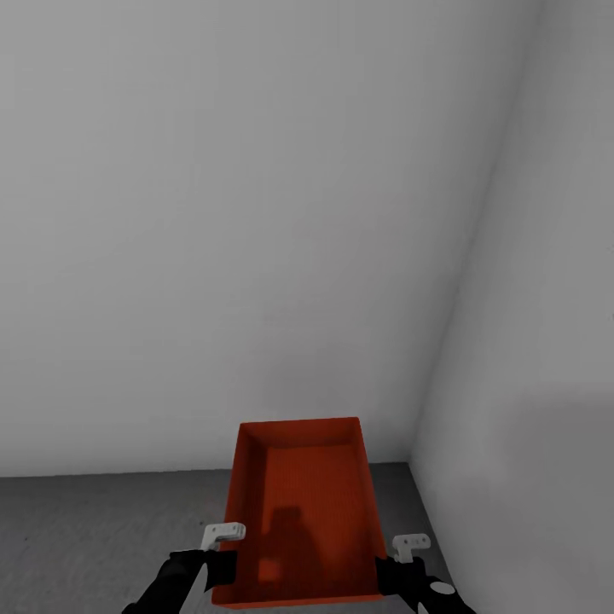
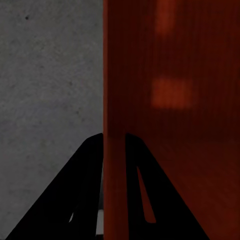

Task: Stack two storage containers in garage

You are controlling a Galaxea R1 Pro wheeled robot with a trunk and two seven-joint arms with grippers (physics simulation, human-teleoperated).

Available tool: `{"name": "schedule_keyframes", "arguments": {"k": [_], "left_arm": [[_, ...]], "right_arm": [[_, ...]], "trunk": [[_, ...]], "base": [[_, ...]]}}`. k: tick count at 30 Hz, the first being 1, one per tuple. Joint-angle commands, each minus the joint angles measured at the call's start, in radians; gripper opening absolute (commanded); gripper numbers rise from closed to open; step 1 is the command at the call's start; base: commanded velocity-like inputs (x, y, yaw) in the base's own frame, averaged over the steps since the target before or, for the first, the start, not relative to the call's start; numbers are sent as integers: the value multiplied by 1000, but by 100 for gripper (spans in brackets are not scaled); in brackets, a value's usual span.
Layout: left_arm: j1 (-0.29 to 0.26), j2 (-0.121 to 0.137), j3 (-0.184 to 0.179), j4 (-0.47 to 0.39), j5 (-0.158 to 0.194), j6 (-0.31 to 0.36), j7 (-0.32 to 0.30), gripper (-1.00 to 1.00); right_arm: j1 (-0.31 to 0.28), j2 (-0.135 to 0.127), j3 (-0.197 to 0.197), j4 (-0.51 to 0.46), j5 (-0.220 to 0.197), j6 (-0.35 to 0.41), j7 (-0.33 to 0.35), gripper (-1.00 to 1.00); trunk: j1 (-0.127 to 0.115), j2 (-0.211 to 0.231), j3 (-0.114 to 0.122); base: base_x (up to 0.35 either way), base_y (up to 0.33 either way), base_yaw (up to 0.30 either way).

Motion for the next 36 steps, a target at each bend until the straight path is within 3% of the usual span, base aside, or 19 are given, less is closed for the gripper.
{"name": "schedule_keyframes", "arguments": {"k": [1, 36], "left_arm": [[-1, -40, 7, -23, 3, -75, -1, -100], [-1, -40, 8, -23, 3, -75, -1, -100]], "right_arm": [[0, 25, 27, 5, -4, -4, 2, -100], [0, 25, 27, 5, -4, -3, 2, -100]], "trunk": [[0, -2, -4], [0, -2, -57]], "base": [[0, 0, -16], [0, 0, 48]]}}
